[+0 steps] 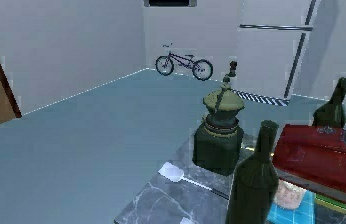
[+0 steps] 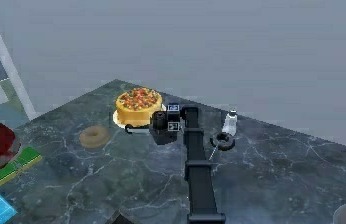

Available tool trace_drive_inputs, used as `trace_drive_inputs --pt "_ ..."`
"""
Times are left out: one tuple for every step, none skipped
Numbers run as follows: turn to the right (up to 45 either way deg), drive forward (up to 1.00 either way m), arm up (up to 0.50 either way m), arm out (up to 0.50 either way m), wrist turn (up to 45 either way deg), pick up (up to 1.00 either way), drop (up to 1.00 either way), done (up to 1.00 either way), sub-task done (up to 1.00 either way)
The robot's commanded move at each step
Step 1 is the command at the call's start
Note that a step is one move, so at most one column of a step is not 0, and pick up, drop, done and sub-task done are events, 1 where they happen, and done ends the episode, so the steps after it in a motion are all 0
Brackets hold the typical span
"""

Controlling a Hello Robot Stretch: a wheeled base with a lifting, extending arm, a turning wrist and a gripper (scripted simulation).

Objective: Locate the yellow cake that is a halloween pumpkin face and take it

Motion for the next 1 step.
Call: trace_drive_inputs --pt "0.0 0.0 0.0 0.0 0.0 1.0 0.0 0.0 0.0"
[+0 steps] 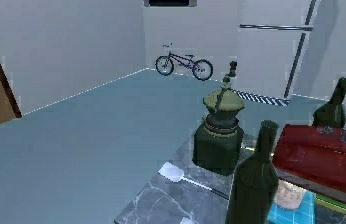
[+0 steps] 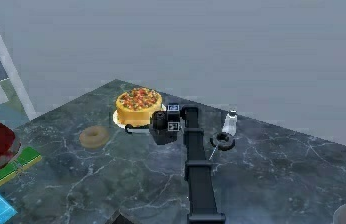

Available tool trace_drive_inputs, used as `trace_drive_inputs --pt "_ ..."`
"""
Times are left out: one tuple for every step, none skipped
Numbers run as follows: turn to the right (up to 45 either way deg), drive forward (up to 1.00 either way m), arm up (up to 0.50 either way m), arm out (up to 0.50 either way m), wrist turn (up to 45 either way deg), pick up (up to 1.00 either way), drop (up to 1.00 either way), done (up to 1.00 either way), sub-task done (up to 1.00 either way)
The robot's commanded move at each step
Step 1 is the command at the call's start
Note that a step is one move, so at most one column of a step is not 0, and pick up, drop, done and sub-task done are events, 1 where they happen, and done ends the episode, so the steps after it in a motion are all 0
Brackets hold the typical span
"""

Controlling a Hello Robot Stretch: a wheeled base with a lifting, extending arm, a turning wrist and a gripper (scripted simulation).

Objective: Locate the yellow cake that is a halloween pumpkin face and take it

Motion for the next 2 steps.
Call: trace_drive_inputs --pt "0.0 0.0 0.1 0.0 0.0 0.0 0.0 0.0 0.0" --pt "0.0 0.0 0.0 0.0 0.0 0.0 0.0 1.0 0.0"
